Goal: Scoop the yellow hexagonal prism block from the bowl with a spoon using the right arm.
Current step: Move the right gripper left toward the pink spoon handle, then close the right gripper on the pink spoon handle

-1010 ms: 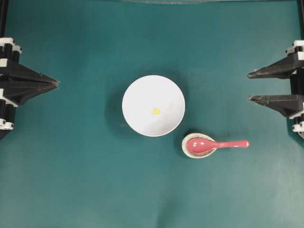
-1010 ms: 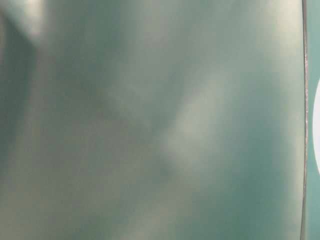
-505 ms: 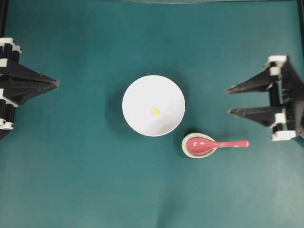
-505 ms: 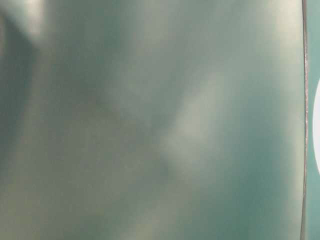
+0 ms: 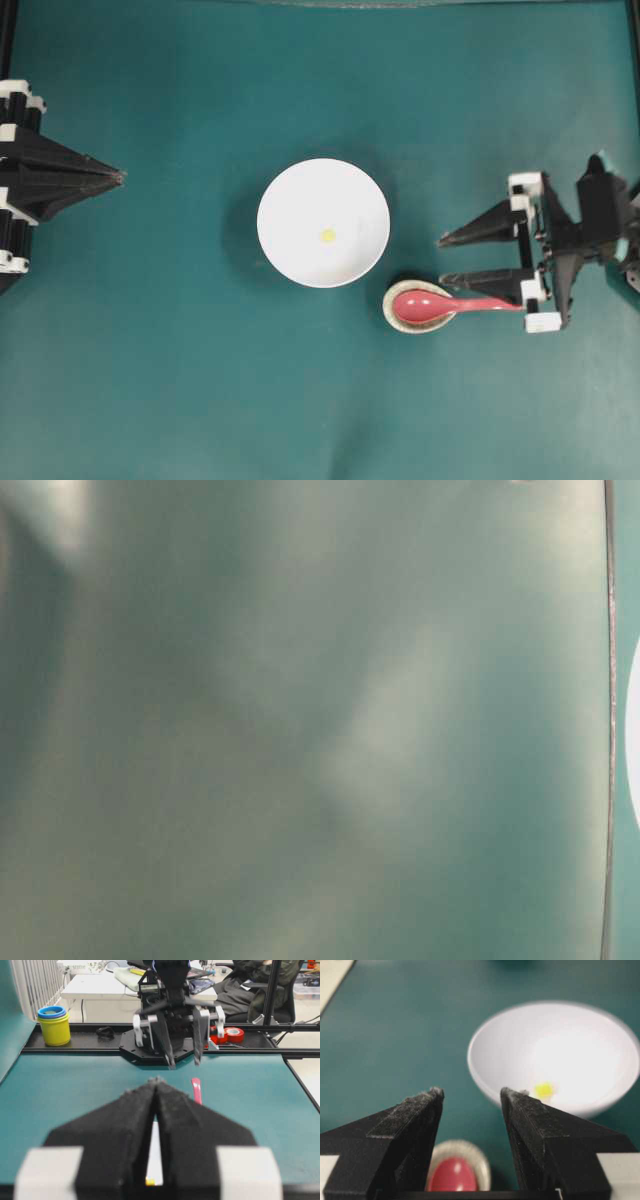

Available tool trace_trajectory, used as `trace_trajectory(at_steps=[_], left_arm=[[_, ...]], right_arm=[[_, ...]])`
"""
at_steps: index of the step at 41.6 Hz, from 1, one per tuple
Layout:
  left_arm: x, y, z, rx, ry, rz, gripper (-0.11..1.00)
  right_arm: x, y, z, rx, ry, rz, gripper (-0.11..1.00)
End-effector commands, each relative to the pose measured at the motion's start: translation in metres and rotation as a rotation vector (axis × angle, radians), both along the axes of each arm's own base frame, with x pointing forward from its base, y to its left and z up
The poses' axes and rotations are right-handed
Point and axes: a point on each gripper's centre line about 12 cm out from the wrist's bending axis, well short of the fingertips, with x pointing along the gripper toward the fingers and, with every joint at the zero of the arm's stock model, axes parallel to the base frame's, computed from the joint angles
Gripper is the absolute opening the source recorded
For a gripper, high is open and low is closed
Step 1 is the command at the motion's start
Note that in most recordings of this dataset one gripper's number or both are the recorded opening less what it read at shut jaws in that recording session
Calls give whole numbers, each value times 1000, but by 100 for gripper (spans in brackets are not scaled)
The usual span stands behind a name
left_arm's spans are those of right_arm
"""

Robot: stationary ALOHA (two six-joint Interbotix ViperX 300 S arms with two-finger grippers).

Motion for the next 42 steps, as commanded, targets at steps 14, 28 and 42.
trace_trajectory(at_steps=[14,28,42], left_arm=[[2,1,5,0,-9,2,0],[3,0,3,0,6,1,0],[3,1,3,0,17,3,0]], right_arm=[[-13,24,-42,41,72,-36,56],[-27,28,-61,28,162,-31,56],[-30,30,-70,28,244,-21,56]])
